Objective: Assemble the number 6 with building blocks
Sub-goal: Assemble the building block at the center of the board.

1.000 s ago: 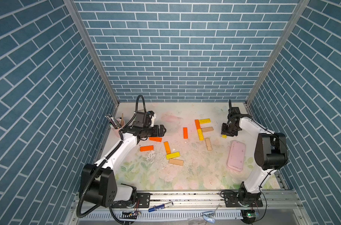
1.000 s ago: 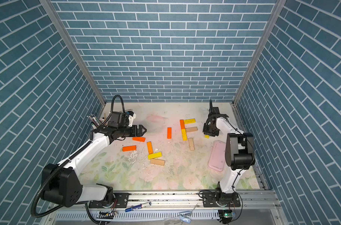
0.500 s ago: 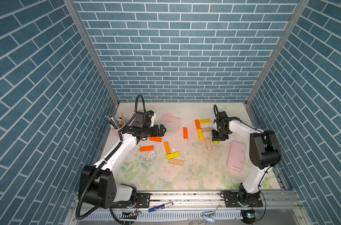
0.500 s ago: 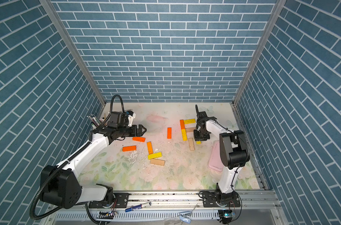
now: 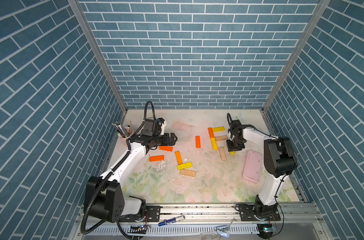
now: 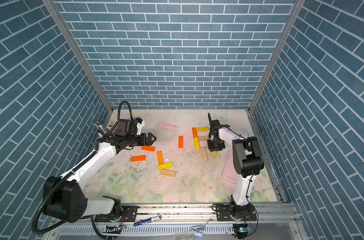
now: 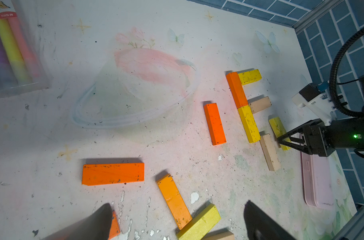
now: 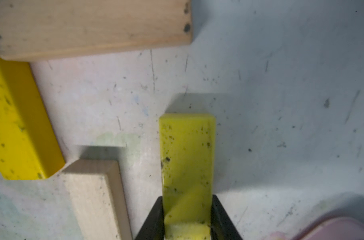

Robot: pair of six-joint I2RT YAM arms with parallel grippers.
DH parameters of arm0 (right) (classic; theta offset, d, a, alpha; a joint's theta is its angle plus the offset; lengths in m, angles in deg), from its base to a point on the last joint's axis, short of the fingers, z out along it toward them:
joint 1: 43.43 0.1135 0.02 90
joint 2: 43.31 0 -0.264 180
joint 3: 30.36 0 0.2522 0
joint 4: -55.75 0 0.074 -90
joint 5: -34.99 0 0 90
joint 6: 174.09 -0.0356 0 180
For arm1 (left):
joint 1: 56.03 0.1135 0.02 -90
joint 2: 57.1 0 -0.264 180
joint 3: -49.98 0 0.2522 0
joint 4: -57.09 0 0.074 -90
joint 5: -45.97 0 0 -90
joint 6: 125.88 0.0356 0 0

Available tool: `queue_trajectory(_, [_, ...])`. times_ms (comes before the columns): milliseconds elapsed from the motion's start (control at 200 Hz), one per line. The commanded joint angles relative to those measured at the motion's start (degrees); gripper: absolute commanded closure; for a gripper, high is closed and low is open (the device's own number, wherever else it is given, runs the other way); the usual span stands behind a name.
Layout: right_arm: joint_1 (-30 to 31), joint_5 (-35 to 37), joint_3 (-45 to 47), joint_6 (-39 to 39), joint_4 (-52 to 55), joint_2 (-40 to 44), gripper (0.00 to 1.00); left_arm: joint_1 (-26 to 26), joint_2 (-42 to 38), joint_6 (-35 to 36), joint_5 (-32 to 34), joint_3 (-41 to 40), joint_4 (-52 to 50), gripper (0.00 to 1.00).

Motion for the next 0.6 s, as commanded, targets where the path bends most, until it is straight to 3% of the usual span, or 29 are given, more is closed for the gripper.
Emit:
queue_trajectory(0, [-0.09,1.08,-1.61,3.12,1.64,-1.86,0.6,-0.05,-0.41,-0.01,0.53,0.54,-0.1,0.01])
queue_trajectory(165, [-0.1,0.84,-2.36,3.81,1.66,-2.22,0.49,-0.05,-0.36,-0.06,0.48,0.61,-0.09,0.01])
queue_trajectory(250, [-0.1,0.6,-2.54,3.96,1.56,-2.35,0.48,-0.04,-0.28,-0.18,0.23,0.63,-0.01,0.01])
queue_trajectory(595, [-0.1,0.37,-3.79,4.51,1.19,-2.83,0.67,-0.06,0.44,-0.13,-0.39,0.59,0.28,0.01])
